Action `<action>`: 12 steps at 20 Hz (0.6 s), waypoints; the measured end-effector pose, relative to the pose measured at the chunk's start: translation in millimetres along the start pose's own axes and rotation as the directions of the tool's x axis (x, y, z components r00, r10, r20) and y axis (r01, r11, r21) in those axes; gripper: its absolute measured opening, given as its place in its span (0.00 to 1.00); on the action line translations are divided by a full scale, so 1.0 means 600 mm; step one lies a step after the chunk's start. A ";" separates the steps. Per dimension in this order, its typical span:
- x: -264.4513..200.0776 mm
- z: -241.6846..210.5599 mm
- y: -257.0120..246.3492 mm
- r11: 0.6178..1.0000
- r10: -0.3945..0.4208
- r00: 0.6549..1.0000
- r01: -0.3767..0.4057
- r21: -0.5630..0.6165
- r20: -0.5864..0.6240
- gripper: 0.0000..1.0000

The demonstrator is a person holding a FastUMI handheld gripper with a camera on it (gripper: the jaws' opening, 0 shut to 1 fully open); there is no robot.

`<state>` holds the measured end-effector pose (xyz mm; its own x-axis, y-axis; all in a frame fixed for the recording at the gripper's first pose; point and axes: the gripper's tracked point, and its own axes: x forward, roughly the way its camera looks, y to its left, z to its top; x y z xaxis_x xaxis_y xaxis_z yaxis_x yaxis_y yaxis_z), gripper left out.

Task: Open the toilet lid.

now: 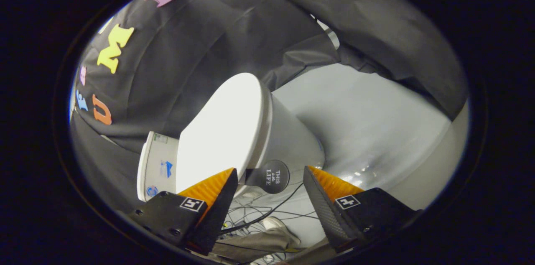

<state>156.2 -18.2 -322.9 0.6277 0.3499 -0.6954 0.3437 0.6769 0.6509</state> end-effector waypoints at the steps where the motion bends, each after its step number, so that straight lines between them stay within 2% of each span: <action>1: 0.001 -0.005 -0.001 1.000 0.013 1.000 -0.013 0.015 -0.018 0.98; 3: 0.014 -0.016 -0.006 0.998 0.013 0.999 -0.010 0.068 -0.049 0.94; 7: 0.025 -0.020 0.018 0.979 0.117 0.992 -0.110 0.172 -0.035 0.88; 12: 0.021 -0.007 0.028 0.955 0.186 0.982 -0.185 0.231 0.016 0.70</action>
<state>167.1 0.3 -321.7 0.6916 0.4596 -0.5572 0.3739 0.4323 0.8206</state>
